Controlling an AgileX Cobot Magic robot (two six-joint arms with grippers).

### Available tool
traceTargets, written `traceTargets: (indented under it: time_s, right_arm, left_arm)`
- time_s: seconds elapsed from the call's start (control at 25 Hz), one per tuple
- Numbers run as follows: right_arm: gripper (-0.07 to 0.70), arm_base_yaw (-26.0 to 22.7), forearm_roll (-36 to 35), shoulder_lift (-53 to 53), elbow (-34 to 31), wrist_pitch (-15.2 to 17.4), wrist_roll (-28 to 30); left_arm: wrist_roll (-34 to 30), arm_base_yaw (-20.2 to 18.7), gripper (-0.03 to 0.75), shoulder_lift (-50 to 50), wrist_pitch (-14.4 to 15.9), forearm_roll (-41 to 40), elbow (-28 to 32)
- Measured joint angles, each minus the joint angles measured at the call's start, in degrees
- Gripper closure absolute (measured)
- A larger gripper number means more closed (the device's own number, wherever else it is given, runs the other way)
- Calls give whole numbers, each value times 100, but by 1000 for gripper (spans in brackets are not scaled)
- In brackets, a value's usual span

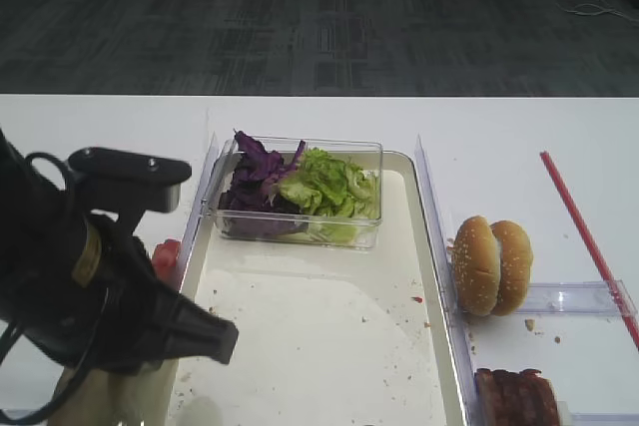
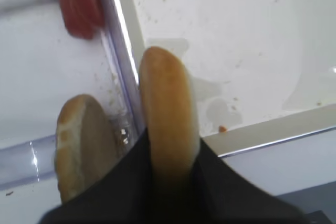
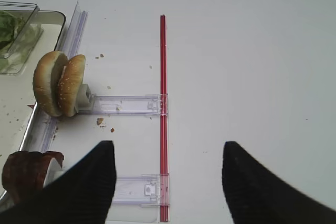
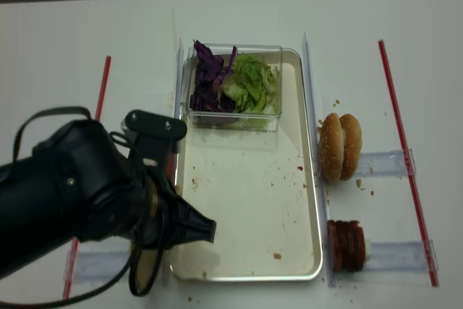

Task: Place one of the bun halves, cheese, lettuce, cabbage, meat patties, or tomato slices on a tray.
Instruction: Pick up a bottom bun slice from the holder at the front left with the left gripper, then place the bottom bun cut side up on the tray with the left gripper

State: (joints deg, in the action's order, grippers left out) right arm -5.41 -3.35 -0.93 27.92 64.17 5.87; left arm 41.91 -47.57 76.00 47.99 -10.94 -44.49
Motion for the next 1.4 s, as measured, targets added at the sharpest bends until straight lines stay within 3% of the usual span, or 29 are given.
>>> traceTargets:
  time_s: [0.24,0.52,0.64,0.92,1.4]
  right_arm:
    - [150,0,0,0,0,0,0]
    - [150,0,0,0,0,0,0]
    - [150,0,0,0,0,0,0]
    - [150,0,0,0,0,0,0]
    - [150,0,0,0,0,0,8]
  left_arm:
    - [-11,0,600,-126,542,-336,-744]
    - [-35,11,601,-127,705,-415,-846]
    - [-167,191,601,-127,819,-423,-846]
    - [-951,1293,601,-137,1163,-358,-846]
    - [-2217,2960,608,-148,1226,196,-846]
